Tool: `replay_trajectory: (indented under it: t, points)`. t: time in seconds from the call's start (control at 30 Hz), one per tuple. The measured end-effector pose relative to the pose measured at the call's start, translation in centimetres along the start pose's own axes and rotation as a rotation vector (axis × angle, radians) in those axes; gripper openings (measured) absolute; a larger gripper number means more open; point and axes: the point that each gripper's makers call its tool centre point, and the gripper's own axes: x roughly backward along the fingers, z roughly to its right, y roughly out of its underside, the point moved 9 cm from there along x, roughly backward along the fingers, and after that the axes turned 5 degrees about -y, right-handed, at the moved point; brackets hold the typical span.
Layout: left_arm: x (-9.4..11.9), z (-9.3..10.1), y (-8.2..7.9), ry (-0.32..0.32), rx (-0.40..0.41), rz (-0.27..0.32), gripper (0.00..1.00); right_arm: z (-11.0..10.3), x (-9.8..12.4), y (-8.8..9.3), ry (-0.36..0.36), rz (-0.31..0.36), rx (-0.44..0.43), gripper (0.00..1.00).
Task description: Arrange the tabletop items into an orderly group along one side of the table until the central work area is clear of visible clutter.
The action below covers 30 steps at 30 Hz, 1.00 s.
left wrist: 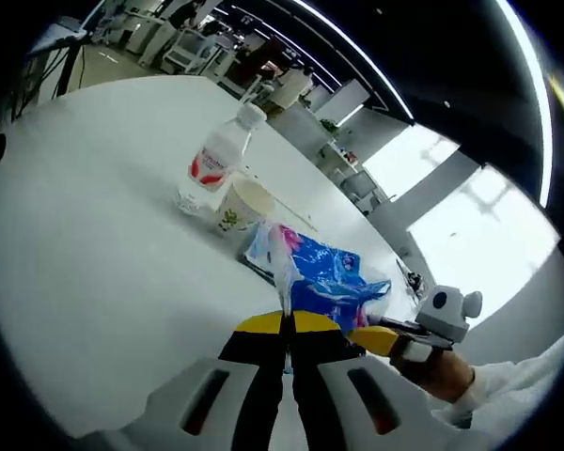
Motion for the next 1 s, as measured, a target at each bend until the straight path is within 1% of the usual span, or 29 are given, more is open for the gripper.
replay_trajectory:
  t: [0.07,0.1,0.23,0.27,0.33,0.37,0.47,0.57,0.63,0.7,0.83,0.93,1.0]
  points:
    - [0.0,0.2,0.1,0.008,-0.005,-0.004,0.00,0.2,0.3,0.1,0.014,0.001,0.003,0.13]
    - [-0.1,0.2,0.2,0.010,-0.008,-0.009,0.00,0.4,0.6,0.2,0.036,-0.001,0.002,0.12]
    - [-0.3,0.6,0.2,0.019,-0.030,-0.020,0.00,0.2,1.0,0.4,0.019,0.022,-0.047,0.08]
    - [-0.3,0.7,0.2,0.017,-0.046,-0.023,0.00,0.2,1.1,0.5,0.017,0.023,-0.053,0.07]
    - [-0.4,0.9,0.3,0.000,-0.109,-0.032,0.00,0.0,1.3,0.6,0.008,0.028,-0.062,0.04]
    - [-0.4,1.0,0.3,-0.010,-0.153,-0.036,0.00,0.0,1.3,0.6,0.006,0.029,-0.070,0.02]
    - [-0.4,1.5,0.4,-0.018,-0.230,-0.049,0.00,0.0,1.7,0.8,0.001,0.034,-0.092,0.00]
    - [-0.4,2.0,0.5,-0.008,-0.275,-0.047,0.00,0.1,2.3,0.9,-0.005,0.048,-0.117,0.00]
    - [-0.6,2.3,0.7,-0.013,-0.291,-0.054,0.00,0.0,2.7,0.9,-0.003,0.052,-0.124,0.00]
    - [-0.7,2.6,0.9,-0.010,-0.302,-0.061,0.00,-0.1,3.1,1.0,0.011,0.054,-0.124,0.00]
    - [-1.3,3.2,1.2,-0.003,-0.383,-0.086,0.00,0.2,4.1,1.2,0.039,0.065,-0.130,0.00]
    - [-1.9,3.8,1.3,0.017,-0.410,-0.106,0.00,0.4,5.0,1.3,0.063,0.074,-0.139,0.00]
    - [-2.4,4.5,1.3,0.037,-0.452,-0.119,0.00,0.6,5.8,1.2,0.081,0.093,-0.147,0.00]
